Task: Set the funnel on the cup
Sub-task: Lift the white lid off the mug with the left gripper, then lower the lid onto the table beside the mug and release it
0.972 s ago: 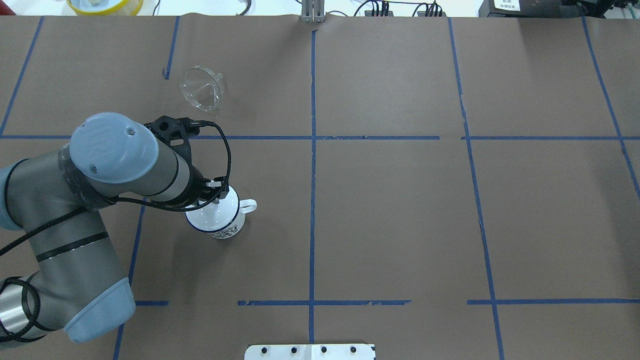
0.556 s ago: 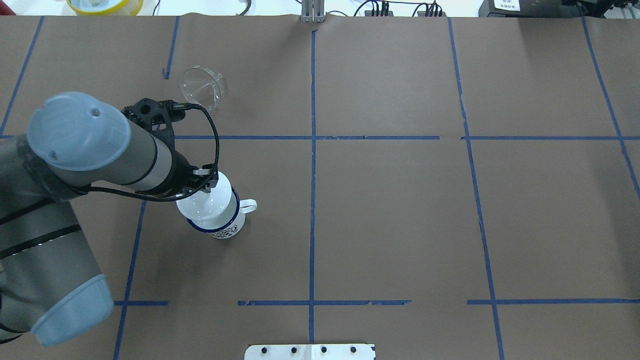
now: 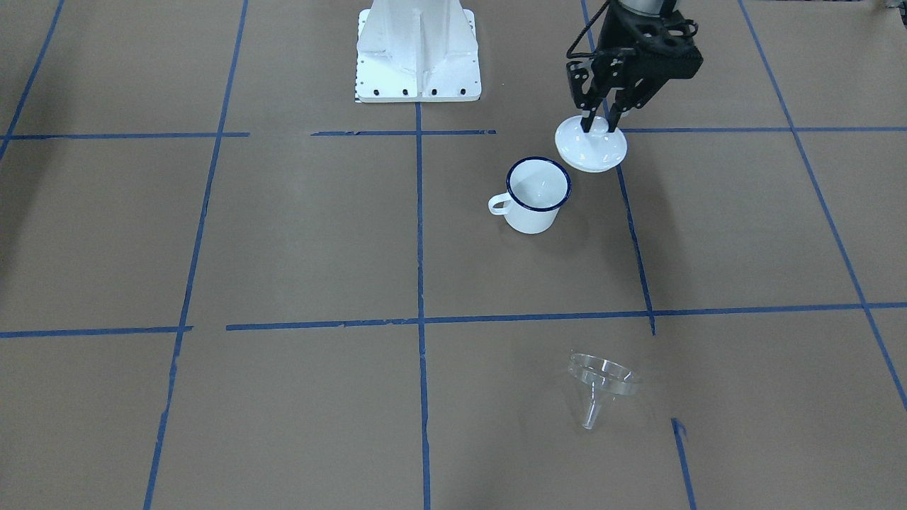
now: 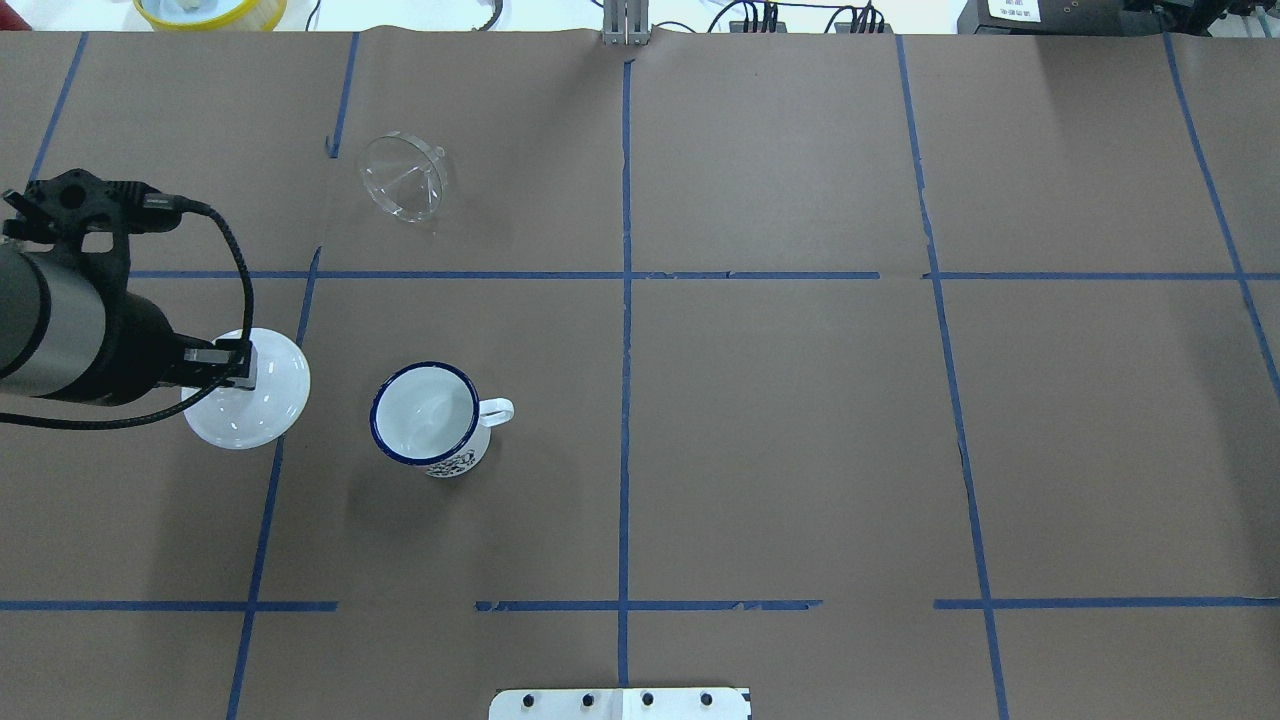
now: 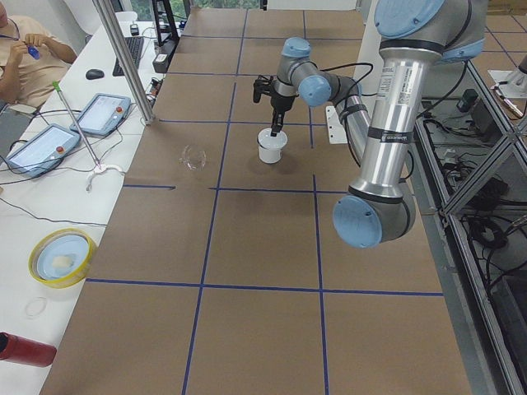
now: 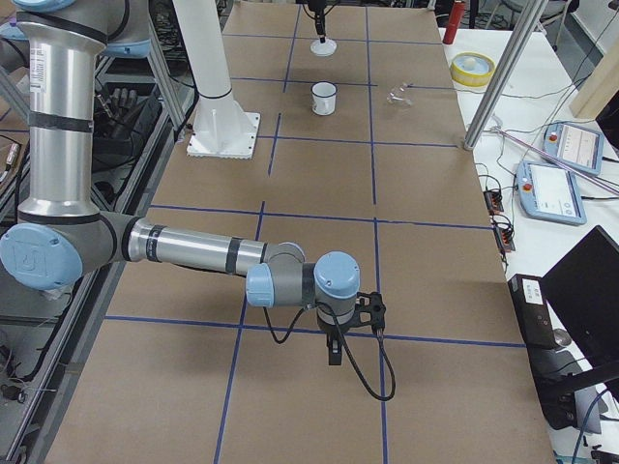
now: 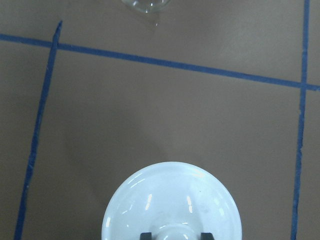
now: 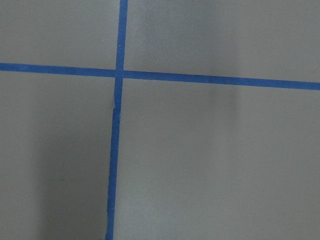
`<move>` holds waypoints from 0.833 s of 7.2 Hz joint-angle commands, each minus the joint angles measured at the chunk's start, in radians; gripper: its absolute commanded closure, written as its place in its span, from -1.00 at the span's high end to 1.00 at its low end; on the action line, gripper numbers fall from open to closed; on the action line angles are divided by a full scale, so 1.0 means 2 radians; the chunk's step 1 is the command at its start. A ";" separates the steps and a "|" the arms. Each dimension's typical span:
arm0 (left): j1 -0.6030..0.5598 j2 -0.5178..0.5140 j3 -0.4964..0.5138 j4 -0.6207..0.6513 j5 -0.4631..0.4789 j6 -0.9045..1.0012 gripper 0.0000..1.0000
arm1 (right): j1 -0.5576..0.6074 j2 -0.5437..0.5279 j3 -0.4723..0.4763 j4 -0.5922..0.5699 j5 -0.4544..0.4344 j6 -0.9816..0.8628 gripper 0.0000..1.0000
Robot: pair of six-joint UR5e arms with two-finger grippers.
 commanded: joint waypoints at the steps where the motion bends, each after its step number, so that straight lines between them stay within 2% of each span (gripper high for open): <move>1: 0.017 0.049 0.070 -0.146 0.001 -0.040 -1.00 | 0.000 0.000 0.000 0.000 0.000 0.000 1.00; 3: 0.055 0.052 0.154 -0.242 0.007 -0.071 -1.00 | 0.000 0.000 0.000 0.000 0.000 0.000 1.00; 6: 0.083 0.052 0.179 -0.255 0.008 -0.077 -1.00 | 0.000 0.000 0.000 0.000 0.000 0.000 1.00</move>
